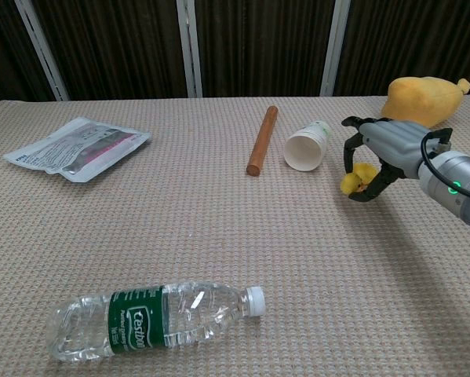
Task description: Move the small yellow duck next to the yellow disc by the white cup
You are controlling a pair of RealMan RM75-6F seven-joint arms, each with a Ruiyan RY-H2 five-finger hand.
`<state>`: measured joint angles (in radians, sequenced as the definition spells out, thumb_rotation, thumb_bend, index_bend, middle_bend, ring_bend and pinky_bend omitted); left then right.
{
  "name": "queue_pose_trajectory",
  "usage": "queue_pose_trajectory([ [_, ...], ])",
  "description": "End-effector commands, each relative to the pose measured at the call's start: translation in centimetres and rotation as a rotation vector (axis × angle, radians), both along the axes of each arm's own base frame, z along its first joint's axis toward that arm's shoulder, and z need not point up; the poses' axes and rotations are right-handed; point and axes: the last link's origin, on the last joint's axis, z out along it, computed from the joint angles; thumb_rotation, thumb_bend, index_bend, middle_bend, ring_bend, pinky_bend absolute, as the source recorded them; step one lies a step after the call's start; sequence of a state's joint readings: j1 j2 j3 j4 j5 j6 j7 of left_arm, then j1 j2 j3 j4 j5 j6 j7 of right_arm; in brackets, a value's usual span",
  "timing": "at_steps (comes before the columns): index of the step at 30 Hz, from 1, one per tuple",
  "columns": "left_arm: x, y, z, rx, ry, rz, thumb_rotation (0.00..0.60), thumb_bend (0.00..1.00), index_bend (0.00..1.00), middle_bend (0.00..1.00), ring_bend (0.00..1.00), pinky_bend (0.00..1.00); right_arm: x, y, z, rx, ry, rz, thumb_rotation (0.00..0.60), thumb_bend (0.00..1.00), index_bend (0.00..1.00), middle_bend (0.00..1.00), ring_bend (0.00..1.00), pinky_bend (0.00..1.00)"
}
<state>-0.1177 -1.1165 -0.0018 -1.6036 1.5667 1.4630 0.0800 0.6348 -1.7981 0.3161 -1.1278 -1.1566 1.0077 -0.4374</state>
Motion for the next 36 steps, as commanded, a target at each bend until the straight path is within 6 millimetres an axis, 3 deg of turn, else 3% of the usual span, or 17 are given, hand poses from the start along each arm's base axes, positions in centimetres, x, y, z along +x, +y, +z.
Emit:
queue_pose_trajectory([
  [1,0.0,0.0,0.0,-0.004,-0.007,0.0,0.6,0.0,0.0,0.0,0.0,0.2,0.2,-0.7,-0.1,0.003,-0.002,0.001,0.6,0.18,0.51,0.0,0.0,0.0],
  [23,0.1,0.1,-0.2,-0.027,-0.033,0.003,0.6,0.0,0.0,0.0,0.0,0.2,-1.0,-4.4,1.0,-0.013,0.04,-0.016,0.6,0.18,0.51,0.0,0.0,0.0],
  [36,0.1,0.2,-0.2,-0.035,-0.048,0.01,0.6,0.0,0.0,0.0,0.0,0.2,-1.7,-5.5,0.5,0.007,0.058,-0.03,0.6,0.18,0.51,0.0,0.0,0.0],
])
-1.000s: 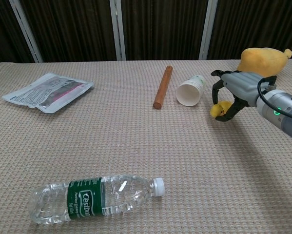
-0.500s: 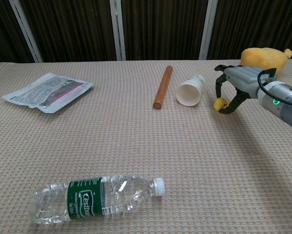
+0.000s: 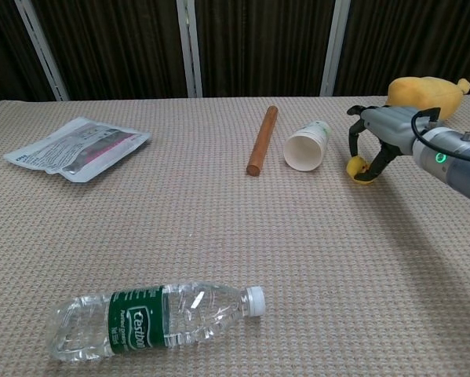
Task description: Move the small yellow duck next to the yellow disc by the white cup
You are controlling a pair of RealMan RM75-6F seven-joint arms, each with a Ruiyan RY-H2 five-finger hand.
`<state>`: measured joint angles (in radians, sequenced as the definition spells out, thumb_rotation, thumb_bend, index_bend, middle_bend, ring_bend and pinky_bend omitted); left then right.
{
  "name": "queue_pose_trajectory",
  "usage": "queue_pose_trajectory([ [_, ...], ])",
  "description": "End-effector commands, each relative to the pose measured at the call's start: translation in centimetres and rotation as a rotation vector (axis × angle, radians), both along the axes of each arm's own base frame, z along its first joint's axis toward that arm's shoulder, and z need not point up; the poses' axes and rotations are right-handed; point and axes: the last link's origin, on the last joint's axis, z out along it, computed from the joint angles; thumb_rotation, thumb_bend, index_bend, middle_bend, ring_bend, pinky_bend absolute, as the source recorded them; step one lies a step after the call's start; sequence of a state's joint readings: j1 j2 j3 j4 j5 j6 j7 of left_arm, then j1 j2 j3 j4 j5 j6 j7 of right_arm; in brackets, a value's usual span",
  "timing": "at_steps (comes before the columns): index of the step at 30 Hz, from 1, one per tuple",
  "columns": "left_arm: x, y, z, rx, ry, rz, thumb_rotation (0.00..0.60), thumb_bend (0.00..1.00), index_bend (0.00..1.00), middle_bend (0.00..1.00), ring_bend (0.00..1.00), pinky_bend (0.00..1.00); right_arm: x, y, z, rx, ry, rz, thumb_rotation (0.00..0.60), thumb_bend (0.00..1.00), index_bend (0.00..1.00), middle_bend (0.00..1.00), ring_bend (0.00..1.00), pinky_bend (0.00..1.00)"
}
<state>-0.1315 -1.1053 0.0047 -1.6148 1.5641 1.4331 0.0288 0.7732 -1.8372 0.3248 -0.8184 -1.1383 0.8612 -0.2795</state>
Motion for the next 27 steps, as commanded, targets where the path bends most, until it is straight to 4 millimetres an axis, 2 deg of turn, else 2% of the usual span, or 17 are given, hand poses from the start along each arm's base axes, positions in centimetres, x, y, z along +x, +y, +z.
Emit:
queue_pose_trajectory([
  [1,0.0,0.0,0.0,0.0,-0.002,0.0,0.6,0.0,0.0,0.0,0.0,0.2,-0.1,-0.1,-0.3,0.007,0.0,-0.001,0.6,0.18,0.51,0.0,0.0,0.0],
  [11,0.0,0.1,0.0,0.0,-0.008,-0.002,0.6,0.0,0.0,0.0,0.0,0.2,-0.4,-0.4,-0.2,0.008,-0.003,-0.001,0.6,0.18,0.46,0.0,0.0,0.0],
  [27,0.1,0.1,0.0,-0.002,-0.014,-0.006,0.6,0.0,0.0,0.0,0.0,0.2,-0.7,-0.8,1.1,0.001,0.008,0.015,0.6,0.17,0.38,0.0,0.0,0.0],
])
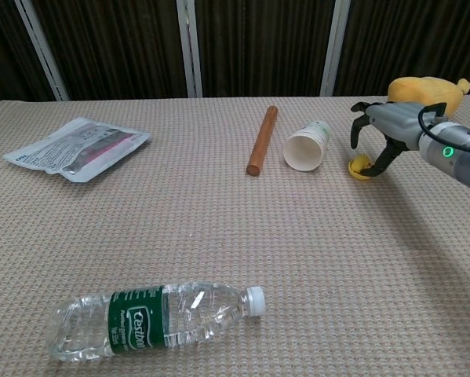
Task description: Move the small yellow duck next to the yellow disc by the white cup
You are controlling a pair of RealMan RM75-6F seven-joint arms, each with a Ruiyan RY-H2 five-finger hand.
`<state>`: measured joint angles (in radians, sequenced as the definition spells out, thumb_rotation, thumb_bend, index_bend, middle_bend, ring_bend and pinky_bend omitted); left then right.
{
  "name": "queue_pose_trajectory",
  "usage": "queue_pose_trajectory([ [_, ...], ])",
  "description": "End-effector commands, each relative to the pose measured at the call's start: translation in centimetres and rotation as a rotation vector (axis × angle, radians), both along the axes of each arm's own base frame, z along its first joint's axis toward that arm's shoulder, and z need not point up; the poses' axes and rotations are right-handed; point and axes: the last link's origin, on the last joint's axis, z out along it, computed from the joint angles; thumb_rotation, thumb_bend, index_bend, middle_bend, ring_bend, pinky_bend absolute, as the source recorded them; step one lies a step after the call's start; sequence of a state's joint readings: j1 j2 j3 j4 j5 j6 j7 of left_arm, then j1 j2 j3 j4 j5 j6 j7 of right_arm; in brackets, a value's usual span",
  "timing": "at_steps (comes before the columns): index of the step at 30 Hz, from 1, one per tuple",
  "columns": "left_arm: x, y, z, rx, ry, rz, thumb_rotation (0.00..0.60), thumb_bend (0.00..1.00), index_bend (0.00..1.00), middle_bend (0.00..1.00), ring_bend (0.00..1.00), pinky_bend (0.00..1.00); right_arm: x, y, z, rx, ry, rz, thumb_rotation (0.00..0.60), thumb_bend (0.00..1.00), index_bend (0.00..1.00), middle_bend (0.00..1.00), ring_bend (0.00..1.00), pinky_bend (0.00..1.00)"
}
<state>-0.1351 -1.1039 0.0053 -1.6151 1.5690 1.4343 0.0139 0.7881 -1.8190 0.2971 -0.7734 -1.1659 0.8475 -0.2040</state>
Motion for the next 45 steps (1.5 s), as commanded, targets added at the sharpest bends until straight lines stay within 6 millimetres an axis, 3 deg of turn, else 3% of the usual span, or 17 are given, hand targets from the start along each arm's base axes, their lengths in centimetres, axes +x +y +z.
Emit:
queue_pose_trajectory([
  [1,0.0,0.0,0.0,0.0,-0.001,0.0,0.6,0.0,0.0,0.0,0.0,0.2,0.0,-0.1,0.3,-0.001,0.005,0.004,0.6,0.17,0.38,0.0,0.0,0.0],
  [14,0.0,0.0,0.0,-0.001,-0.007,-0.004,0.6,0.0,0.0,0.0,0.0,0.2,-0.5,0.5,1.8,-0.017,0.035,0.021,0.6,0.12,0.35,0.0,0.0,0.0],
  [25,0.2,-0.1,0.1,0.008,-0.005,-0.023,0.6,0.0,0.0,0.0,0.0,0.2,-1.4,1.7,4.2,-0.066,0.008,0.0,0.6,0.07,0.27,0.0,0.0,0.0],
  [28,0.3,-0.1,0.2,0.011,-0.003,-0.026,0.6,0.0,0.0,0.0,0.0,0.2,-1.5,2.0,4.3,-0.067,0.003,-0.011,0.6,0.03,0.21,0.0,0.0,0.0],
  [33,0.4,0.0,0.0,0.004,-0.005,-0.033,0.6,0.0,0.0,0.0,0.0,0.2,-1.8,3.0,5.2,-0.066,0.02,-0.012,0.6,0.0,0.01,0.0,0.0,0.0],
  [36,0.3,0.0,0.1,0.005,0.0,-0.034,0.6,0.0,0.0,0.0,0.0,0.2,-2.0,4.5,6.7,-0.07,0.045,0.021,0.6,0.0,0.0,0.0,0.0,0.0],
  [45,0.4,-0.1,0.4,0.033,0.054,-0.059,0.6,0.0,0.0,0.0,0.0,0.2,-2.9,12.1,13.4,-0.205,0.036,0.082,0.6,0.0,0.0,0.0,0.0,0.0],
])
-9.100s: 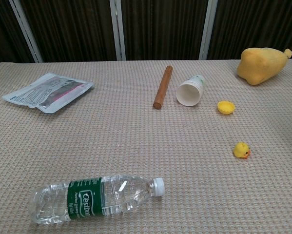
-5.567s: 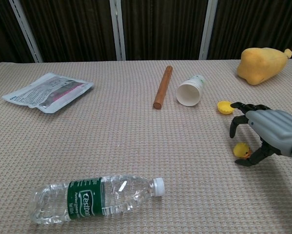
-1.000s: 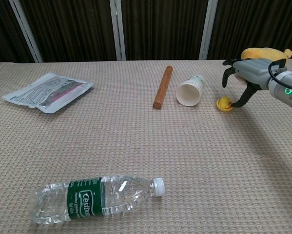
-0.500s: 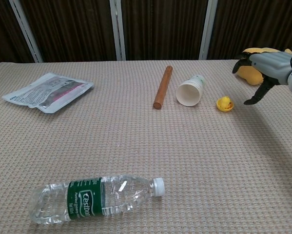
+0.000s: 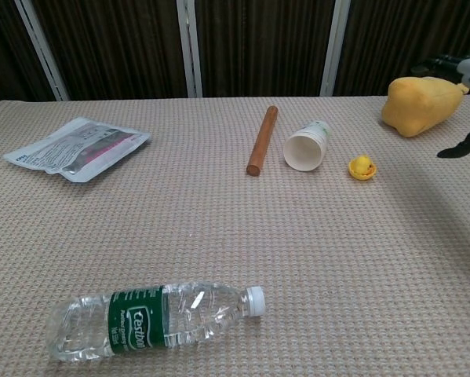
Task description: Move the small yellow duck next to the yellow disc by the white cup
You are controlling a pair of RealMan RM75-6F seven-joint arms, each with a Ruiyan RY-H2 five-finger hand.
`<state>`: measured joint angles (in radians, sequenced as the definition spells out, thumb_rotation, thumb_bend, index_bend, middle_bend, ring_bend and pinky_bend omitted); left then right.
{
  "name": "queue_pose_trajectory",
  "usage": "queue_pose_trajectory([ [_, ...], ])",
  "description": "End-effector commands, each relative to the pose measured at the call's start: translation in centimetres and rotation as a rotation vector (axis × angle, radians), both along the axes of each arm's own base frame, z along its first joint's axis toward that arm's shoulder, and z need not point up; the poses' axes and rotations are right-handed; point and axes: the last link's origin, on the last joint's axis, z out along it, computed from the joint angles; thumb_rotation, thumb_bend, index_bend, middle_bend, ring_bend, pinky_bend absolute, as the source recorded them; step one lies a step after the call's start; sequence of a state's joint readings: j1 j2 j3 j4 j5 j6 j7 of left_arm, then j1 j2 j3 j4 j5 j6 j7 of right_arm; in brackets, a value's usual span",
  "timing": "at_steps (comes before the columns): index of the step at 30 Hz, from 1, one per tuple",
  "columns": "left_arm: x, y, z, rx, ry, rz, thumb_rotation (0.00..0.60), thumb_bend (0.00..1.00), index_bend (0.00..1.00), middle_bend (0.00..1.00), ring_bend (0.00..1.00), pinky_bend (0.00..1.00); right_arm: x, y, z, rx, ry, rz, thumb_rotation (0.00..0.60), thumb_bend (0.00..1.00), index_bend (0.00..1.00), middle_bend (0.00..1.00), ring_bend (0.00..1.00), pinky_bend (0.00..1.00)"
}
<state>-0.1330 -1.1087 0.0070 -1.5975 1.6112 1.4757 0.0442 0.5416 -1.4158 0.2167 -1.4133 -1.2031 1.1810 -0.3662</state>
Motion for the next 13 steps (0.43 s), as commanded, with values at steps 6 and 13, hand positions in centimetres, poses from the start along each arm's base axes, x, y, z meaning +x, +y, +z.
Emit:
queue_pose_trajectory([
  [6,-0.2,-0.5,0.3,0.035,0.065,0.014,0.6,0.0,0.0,0.0,0.0,0.2,-3.3,9.2,6.7,-0.133,0.049,-0.002,0.6,0.0,0.0,0.0,0.0,0.0],
  [13,-0.6,-1.1,0.4,0.067,0.066,0.049,0.6,0.0,0.0,0.0,0.0,0.2,-5.2,12.6,7.5,-0.151,0.031,0.006,0.6,0.0,0.0,0.0,0.0,0.0],
])
